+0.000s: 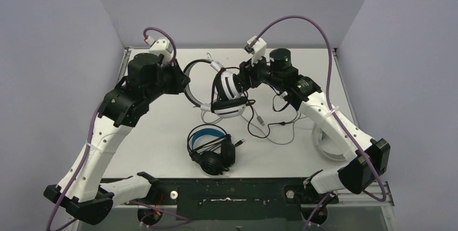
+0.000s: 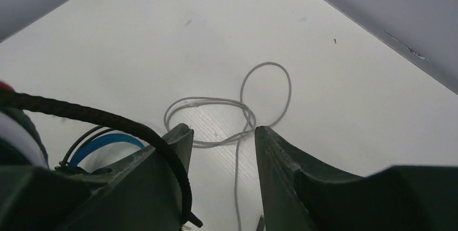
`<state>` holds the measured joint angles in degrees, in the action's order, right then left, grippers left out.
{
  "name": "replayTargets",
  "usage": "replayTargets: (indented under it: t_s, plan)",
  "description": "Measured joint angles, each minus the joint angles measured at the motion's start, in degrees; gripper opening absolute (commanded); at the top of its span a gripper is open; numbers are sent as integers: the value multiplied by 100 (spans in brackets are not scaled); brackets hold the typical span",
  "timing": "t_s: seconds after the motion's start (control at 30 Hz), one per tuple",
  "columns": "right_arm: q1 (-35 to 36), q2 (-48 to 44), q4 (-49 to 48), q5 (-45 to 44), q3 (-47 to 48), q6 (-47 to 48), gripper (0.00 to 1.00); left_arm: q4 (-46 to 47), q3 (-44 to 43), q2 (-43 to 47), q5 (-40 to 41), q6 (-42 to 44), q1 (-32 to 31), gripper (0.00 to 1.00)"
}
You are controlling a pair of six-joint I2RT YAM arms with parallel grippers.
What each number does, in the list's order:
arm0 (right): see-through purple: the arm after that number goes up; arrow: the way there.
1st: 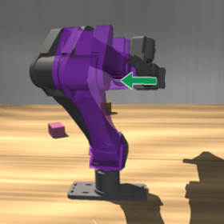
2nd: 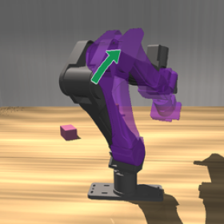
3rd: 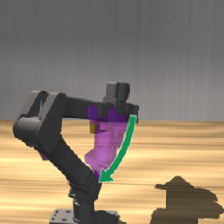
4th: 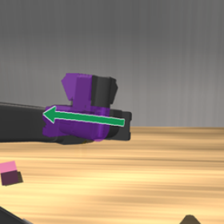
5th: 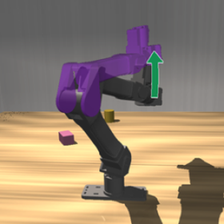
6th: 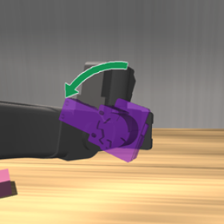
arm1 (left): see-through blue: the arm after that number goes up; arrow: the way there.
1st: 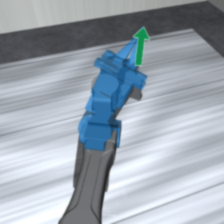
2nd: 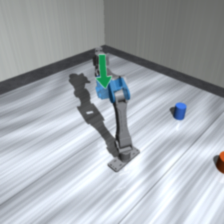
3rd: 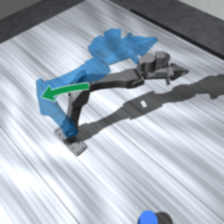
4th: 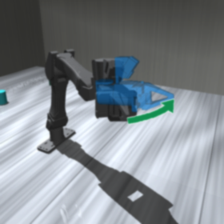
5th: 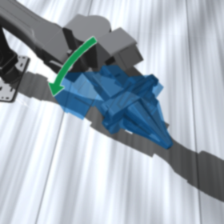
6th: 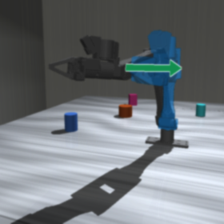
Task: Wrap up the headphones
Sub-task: Wrap the headphones cable around the headphones.
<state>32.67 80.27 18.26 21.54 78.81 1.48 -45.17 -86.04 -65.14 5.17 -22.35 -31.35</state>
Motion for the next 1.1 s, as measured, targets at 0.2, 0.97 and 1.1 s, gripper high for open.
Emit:
replayTargets:
  t_s: [0.2, 0.97, 1.1]
  plan:
    - [-151, 7, 400, -372, 13, -481, 62, 111, 0, -7, -463, -612, 925, 0]
    - [-1196, -1276, 2295, -114, 129, -616, 100, -20, -17, -125, -463, -498, 970, 0]
    - [-1198, -1209, 2264, 254, 114, -811, 100, -20, -17, -125, -461, -501, 970, 0]
